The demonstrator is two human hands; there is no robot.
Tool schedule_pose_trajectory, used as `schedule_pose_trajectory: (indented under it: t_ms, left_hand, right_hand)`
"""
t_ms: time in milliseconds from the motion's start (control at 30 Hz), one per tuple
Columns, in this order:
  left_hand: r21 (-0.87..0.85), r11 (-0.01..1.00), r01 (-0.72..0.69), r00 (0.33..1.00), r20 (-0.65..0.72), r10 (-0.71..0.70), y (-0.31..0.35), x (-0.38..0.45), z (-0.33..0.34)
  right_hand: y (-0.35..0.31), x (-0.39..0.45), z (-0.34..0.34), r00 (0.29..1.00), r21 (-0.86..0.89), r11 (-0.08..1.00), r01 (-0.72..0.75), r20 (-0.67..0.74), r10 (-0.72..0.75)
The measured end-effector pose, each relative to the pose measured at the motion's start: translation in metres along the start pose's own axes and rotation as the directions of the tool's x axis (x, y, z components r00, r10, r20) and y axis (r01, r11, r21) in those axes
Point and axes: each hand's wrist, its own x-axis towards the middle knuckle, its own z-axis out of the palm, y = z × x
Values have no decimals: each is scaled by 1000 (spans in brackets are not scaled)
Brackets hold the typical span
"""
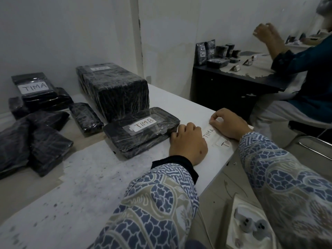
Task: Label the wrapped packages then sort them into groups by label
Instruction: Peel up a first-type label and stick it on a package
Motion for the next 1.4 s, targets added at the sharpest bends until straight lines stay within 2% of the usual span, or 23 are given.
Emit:
schedule_pose_trajectory:
  t_ms: [167,267,333,467,667,767,1000,1200,1400]
  left_hand:
    - [0,1000,-1,1000,-4,1,0,0,1]
    - [-6,1000,3,1000,-4,-3,-1,1,2]
    - [-10,1000,9,1000,0,-9,-1,2,2]
    - [-13,1000,8,1000,14,-7,-3,8,2]
    - [-100,994,33,999,-20,-35,-6,17,1]
    - [-118,992,52,998,-22,-55,-6,19,1]
    - [-179,983,49,998,-40,-57,-4,18,-1]
    - [-238,970,42,997,-58,-57,-3,15,-1]
    - [-342,940,-7,991,-131,-41,-3,9,-2]
  right_hand:
    - [-1,0,4,999,-47,999,-1,43,3]
    - [-2,-3,1,999,31,999,7,42,-9]
    - [0,-6,-2,998,159,987,-11,62,1]
    - [5,-14,-11,988,519,844,-138,128,83]
    - [12,-14,-19,963,747,611,-261,246,110]
    - [14,-13,-18,967,776,581,-247,233,100]
    - [7,-20,-18,965,746,631,-212,264,13]
    - [8,-22,-19,974,651,742,-157,226,8]
    - [9,-25,-21,977,750,629,-203,202,74]
